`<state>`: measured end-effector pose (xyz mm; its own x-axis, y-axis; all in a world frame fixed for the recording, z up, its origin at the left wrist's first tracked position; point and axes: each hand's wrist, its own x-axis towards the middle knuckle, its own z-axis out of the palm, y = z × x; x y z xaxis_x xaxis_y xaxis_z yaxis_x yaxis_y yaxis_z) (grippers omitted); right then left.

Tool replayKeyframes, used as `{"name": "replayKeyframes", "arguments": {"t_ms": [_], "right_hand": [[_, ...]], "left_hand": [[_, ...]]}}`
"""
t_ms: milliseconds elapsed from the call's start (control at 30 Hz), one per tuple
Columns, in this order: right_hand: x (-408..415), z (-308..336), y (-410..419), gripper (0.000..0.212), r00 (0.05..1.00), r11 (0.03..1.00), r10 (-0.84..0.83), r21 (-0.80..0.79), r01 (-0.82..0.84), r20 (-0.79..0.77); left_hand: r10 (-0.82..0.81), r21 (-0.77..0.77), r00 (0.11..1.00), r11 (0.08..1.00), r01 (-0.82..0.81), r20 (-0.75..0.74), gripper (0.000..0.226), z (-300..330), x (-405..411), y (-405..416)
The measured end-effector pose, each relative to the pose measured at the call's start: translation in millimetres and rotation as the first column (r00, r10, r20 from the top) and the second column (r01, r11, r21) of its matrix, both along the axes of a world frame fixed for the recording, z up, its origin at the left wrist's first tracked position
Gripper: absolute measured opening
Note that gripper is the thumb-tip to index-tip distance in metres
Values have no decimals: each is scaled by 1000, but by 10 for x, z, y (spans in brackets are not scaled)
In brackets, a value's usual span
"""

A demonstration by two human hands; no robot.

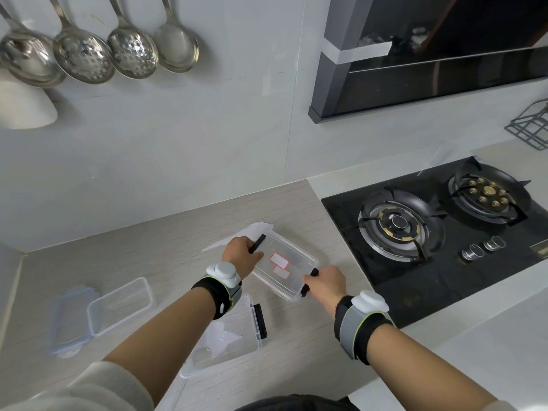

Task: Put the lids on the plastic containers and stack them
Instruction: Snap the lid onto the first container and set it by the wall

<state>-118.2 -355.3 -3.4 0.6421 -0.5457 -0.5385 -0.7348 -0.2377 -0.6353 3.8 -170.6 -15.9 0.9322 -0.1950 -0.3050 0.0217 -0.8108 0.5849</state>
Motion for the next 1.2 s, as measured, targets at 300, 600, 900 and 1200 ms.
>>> {"name": "replayKeyframes", "arguments": {"t_ms": [300, 600, 900, 1200], "right_hand": [[241, 216, 154, 14, 980, 984, 149, -114, -135, 130], [953, 416, 633, 28, 923, 956, 292, -48, -289, 250], [1595, 427, 1234, 40, 821, 866, 488, -47, -498, 296], [2108, 214, 1505, 49, 740, 776, 628, -123, -619, 240]], "left_hand": [[57, -48, 997, 997, -55, 42, 29, -12, 11, 248], [344, -266, 937, 911, -315, 66, 61, 144, 139, 931], [467, -312, 881, 851, -423, 78, 69, 166, 358, 1557], [520, -311, 853, 816, -488, 27, 74, -45, 713, 1805]]}}
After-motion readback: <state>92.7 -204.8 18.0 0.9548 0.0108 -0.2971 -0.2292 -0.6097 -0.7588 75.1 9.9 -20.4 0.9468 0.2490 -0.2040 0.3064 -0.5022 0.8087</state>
